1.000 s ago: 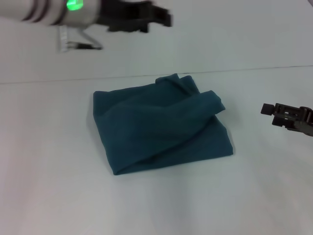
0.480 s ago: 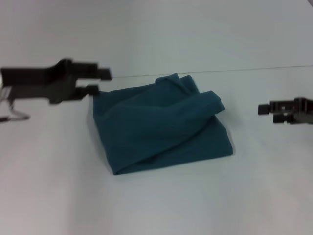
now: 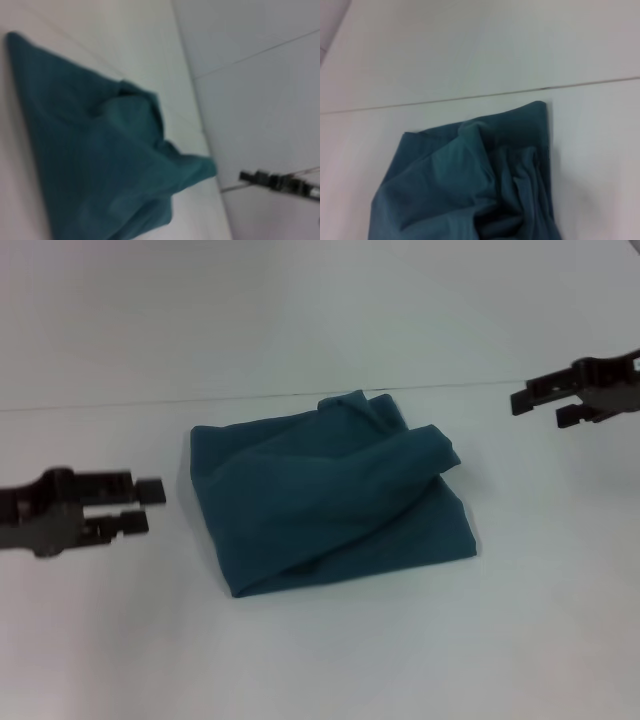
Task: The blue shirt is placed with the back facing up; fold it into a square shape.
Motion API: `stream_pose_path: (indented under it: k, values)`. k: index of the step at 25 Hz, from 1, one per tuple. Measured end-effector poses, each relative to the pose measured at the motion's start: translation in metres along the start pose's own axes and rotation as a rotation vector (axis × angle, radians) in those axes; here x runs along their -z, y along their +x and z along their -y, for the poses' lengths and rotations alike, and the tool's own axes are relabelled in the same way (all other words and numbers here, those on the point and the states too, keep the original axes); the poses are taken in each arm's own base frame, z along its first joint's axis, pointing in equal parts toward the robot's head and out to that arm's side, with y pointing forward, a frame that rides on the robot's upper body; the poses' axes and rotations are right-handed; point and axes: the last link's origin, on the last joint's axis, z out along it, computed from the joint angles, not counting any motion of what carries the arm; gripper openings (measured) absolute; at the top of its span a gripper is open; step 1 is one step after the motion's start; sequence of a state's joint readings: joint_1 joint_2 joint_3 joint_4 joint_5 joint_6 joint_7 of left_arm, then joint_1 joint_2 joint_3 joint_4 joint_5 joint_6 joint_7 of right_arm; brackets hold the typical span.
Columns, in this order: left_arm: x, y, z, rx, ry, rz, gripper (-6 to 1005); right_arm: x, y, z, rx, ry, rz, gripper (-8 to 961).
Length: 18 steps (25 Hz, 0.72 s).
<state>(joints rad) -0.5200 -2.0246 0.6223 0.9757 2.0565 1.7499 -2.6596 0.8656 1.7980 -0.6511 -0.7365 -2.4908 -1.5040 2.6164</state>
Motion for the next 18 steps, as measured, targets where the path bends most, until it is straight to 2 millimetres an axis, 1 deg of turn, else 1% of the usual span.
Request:
stream_pose_path:
  k: [3,7,8,13,18]
  values:
    - [-0.001,-0.007,0.008,-0.033,0.047,0.038,585,-0.009,-0.009,-0.016,0.029,0.015,-0.012,901]
    - [-0.011,-0.014,0.012,-0.216,0.050,0.091,585,-0.025,-0.010,-0.032,0.085,0.018,-0.041,900]
    - [-0.013,-0.016,0.013,-0.236,0.046,0.090,585,-0.029,-0.009,-0.035,0.097,0.019,-0.050,900]
    - [-0.018,-0.018,0.021,-0.217,0.046,0.062,585,-0.046,-0.004,-0.043,0.119,0.027,-0.064,899]
    - [-0.020,-0.018,0.021,-0.211,0.042,0.055,585,-0.062,-0.001,-0.043,0.090,0.027,-0.035,898]
